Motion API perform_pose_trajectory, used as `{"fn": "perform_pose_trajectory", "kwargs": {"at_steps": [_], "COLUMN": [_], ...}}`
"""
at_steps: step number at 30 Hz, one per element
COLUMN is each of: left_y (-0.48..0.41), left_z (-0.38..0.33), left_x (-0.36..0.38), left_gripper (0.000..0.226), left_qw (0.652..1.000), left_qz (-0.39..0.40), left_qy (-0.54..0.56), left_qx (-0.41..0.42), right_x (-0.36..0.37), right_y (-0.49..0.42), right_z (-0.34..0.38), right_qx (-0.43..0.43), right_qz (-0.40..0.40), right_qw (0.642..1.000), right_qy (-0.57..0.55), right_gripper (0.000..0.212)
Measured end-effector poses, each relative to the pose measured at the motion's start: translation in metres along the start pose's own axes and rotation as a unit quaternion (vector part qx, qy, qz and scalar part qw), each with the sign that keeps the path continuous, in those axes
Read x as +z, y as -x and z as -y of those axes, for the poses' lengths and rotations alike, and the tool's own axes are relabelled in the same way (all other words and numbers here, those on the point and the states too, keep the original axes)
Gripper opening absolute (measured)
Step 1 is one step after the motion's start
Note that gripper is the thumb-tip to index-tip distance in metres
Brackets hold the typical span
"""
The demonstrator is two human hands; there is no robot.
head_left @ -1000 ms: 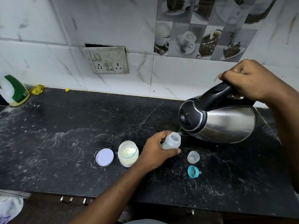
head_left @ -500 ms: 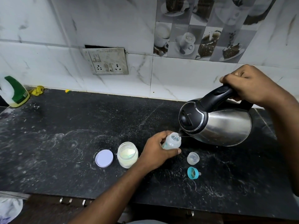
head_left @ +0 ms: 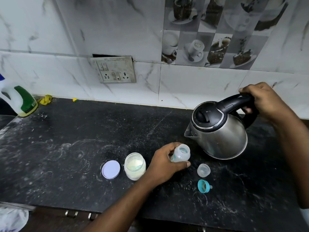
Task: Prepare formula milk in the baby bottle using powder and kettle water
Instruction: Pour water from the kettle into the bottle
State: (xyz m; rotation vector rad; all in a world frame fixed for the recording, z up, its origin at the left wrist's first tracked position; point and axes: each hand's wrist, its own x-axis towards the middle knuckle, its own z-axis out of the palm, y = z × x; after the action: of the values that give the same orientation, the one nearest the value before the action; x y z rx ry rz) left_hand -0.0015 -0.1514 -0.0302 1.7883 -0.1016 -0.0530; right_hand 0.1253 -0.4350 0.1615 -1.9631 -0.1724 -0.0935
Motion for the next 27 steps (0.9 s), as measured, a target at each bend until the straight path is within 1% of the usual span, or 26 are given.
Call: {"fn": "perform_pose_trajectory", "kwargs": {"at_steps": [3,5,7,9,12,14,16,18,22,27], "left_y": [0.003,0.005,0.007,0.009,0.013,0.015,0.018,0.020,0.024,0.025], "left_z": [0.005,0.009,0.012,0.016,0.020,0.023,0.025,0.029,0.037,0.043], "left_x": [0.000,0.000,0.000,0.000,0.000,0.001,0.003,0.004,0.005,0.006], "left_gripper": [0.060,0.060,0.061,0.061,0.060,0.060,0.061,0.061,0.060,0.059], "left_qw": [1.000,1.000,1.000,0.999,0.999,0.999,0.999,0.999,0.999,0.998], "left_qz": [0.001,0.000,-0.004,-0.005,0.005,0.010,0.014,0.015,0.020,0.019], "left_qy": [0.003,0.011,0.017,0.027,0.033,0.034,0.035,0.032,0.031,0.029], "left_qx": [-0.002,-0.008,-0.014,-0.022,-0.029,-0.031,-0.033,-0.032,-0.037,-0.046], "right_x": [0.003,0.008,0.018,0.033,0.063,0.084,0.104,0.120,0.140,0.155], "right_y": [-0.006,-0.009,-0.011,-0.013,-0.016,-0.020,-0.024,-0.028,-0.037,-0.045], "right_z": [-0.017,-0.032,-0.050,-0.069,-0.092,-0.107,-0.121,-0.134,-0.155,-0.166], "right_qx": [0.029,0.047,0.064,0.089,0.116,0.117,0.123,0.128,0.136,0.148], "right_qz": [-0.065,-0.107,-0.149,-0.183,-0.223,-0.247,-0.259,-0.265,-0.255,-0.251], "right_qw": [0.993,0.984,0.970,0.952,0.923,0.907,0.895,0.891,0.896,0.900], "right_qy": [-0.090,-0.132,-0.183,-0.229,-0.290,-0.322,-0.343,-0.345,-0.336,-0.324], "right_gripper": [0.045,0.034,0.025,0.021,0.023,0.034,0.036,0.034,0.041,0.035]}}
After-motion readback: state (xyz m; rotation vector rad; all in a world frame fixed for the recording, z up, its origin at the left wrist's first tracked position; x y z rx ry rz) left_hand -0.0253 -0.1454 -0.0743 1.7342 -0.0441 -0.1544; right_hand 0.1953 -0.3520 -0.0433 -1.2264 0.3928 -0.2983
